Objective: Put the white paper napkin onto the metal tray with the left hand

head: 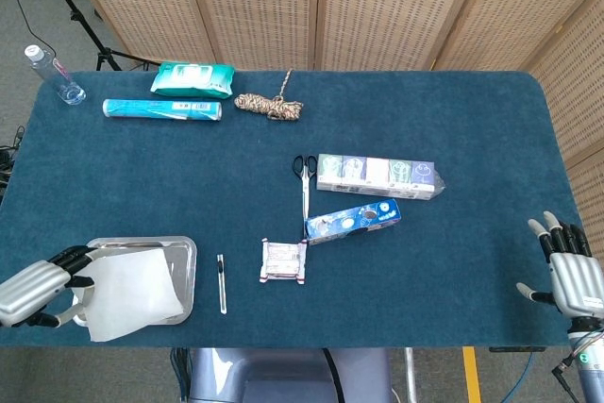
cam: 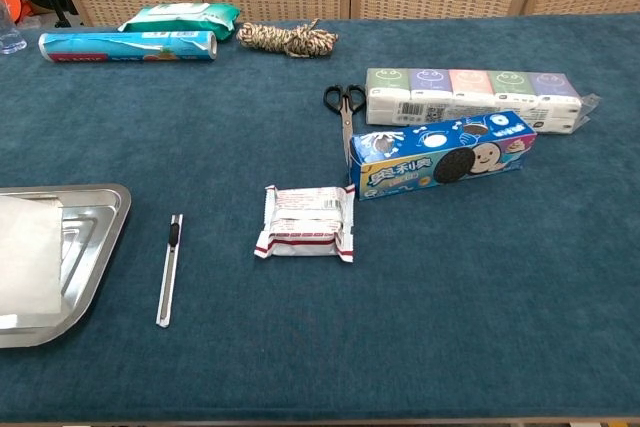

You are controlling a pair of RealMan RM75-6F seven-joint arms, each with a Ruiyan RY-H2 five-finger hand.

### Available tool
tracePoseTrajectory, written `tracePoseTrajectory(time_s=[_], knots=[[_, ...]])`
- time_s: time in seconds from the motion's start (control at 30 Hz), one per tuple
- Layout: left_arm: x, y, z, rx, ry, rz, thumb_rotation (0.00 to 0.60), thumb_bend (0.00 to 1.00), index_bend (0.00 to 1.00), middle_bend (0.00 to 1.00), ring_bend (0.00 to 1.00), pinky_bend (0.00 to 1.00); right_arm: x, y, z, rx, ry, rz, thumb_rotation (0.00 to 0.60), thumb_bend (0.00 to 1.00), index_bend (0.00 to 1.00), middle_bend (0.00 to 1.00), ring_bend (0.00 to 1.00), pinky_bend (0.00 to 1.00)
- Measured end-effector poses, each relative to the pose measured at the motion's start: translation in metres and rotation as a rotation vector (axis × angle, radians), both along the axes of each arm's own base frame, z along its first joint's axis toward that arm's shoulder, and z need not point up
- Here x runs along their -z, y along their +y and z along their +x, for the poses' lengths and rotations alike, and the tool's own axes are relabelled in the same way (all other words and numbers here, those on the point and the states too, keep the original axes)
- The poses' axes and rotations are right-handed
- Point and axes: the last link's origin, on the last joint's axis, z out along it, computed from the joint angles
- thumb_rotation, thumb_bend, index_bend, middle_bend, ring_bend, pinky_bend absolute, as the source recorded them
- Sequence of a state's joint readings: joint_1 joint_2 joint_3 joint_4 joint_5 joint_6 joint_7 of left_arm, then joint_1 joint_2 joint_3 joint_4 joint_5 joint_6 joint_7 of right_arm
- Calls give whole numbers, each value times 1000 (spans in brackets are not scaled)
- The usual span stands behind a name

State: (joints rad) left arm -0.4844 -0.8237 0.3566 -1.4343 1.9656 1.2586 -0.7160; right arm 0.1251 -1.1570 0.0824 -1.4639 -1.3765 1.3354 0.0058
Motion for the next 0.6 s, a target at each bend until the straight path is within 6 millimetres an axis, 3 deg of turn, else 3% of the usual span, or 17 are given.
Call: tracePoseTrajectory(time_s=[0.17, 0.33, 0.6], knots=[[-4, 1, -4, -4, 10, 21, 600, 404, 746, 11, 0, 0, 0, 0, 0, -1, 0, -2, 600, 0, 112, 0, 0, 0], [-7, 4, -8, 5, 47, 46, 600, 335, 631, 12, 0, 0, 0, 0, 0, -2, 0, -3, 600, 0, 113, 0, 0, 0], [-4, 6, -16, -6, 92, 56, 600, 323, 609, 12, 0, 0, 0, 0, 0, -1, -1, -5, 600, 0, 112, 0, 0, 0]])
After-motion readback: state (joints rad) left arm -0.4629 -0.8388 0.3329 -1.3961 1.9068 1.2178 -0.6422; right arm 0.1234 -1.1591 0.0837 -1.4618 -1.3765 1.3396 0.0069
